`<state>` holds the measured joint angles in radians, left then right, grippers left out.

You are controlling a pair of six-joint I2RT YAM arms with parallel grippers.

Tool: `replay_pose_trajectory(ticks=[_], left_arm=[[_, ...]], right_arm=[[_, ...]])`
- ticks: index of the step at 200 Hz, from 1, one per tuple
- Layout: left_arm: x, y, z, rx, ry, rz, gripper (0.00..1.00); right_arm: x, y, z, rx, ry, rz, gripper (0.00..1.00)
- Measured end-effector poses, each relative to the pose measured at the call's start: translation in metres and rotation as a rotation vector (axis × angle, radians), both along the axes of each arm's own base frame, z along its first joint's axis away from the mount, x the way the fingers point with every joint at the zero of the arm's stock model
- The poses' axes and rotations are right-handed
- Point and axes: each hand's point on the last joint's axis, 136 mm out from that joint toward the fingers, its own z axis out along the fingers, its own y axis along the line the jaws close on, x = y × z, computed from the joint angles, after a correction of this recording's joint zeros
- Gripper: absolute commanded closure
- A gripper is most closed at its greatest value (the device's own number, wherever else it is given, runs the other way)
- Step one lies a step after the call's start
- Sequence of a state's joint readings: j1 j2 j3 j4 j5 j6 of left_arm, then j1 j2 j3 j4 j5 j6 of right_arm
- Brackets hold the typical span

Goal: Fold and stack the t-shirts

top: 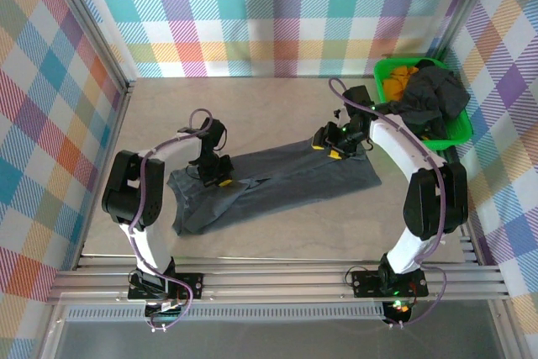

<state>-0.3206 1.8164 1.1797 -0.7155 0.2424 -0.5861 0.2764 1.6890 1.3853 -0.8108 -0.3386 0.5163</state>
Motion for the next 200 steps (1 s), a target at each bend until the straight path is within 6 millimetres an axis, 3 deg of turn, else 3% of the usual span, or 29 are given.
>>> replay_pose_trajectory(ticks=[52, 90, 158, 200], left_arm=[[-0.009, -0.009, 0.023, -0.022, -0.002, 0.063, 1.0], [-0.02, -0.023, 0.029, -0.054, 0.04, 0.125, 1.0], [-0.067, -0.071, 0.04, -0.076, 0.147, 0.218, 1.0], [-0.095, -0.091, 0.029, -0.056, 0.206, 0.302, 1.0]], right_arm=[[0.002, 0.001, 0.001, 0.002, -0.008, 0.0, 0.49], [-0.001, 0.0, -0.005, 0.0, 0.002, -0.002, 0.5], [-0.007, -0.002, -0.008, -0.001, 0.005, -0.002, 0.49], [-0.02, -0.005, -0.01, 0.001, 0.009, 0.002, 0.49]])
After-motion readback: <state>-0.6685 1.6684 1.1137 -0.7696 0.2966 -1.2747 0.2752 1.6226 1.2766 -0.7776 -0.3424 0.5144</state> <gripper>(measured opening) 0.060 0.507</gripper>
